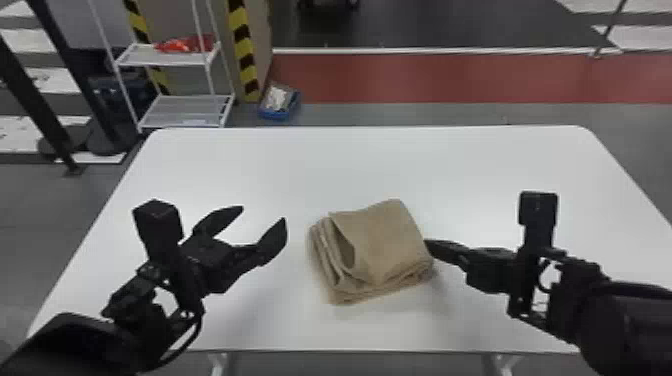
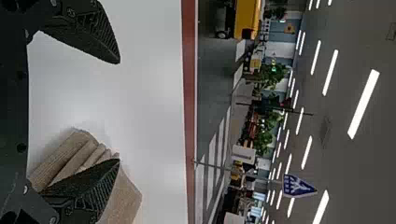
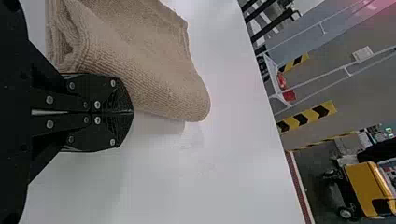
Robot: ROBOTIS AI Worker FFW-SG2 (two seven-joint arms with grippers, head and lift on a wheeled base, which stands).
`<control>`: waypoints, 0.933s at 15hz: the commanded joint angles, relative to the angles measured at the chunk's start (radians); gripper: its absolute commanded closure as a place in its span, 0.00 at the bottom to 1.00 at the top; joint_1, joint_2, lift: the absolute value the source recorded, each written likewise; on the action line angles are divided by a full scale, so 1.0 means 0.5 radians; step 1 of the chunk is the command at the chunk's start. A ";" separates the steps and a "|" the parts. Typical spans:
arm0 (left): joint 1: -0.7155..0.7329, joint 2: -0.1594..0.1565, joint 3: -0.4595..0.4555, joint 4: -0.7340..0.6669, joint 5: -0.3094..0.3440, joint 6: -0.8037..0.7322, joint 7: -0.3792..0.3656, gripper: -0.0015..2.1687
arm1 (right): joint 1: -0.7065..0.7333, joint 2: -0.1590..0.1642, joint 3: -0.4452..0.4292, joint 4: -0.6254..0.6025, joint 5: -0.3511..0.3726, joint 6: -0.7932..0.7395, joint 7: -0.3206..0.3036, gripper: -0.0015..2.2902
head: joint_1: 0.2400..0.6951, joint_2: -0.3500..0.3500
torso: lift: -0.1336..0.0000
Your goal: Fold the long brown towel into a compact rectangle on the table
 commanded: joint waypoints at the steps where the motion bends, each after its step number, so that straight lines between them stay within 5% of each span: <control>1: -0.011 0.004 -0.002 0.000 0.000 0.000 0.002 0.07 | -0.072 0.005 0.034 0.008 -0.001 0.047 -0.019 0.91 | 1.00 0.55 | 0.10; 9: -0.038 0.013 -0.014 0.028 0.009 0.006 -0.010 0.07 | 0.464 -0.007 -0.243 -0.581 -0.198 -0.014 0.027 0.91 | 1.00 0.54 | 0.10; 14: -0.063 0.001 -0.039 0.043 -0.003 0.006 -0.004 0.07 | 0.612 0.021 -0.126 -0.569 -0.259 -0.186 0.030 0.91 | 1.00 0.53 | 0.10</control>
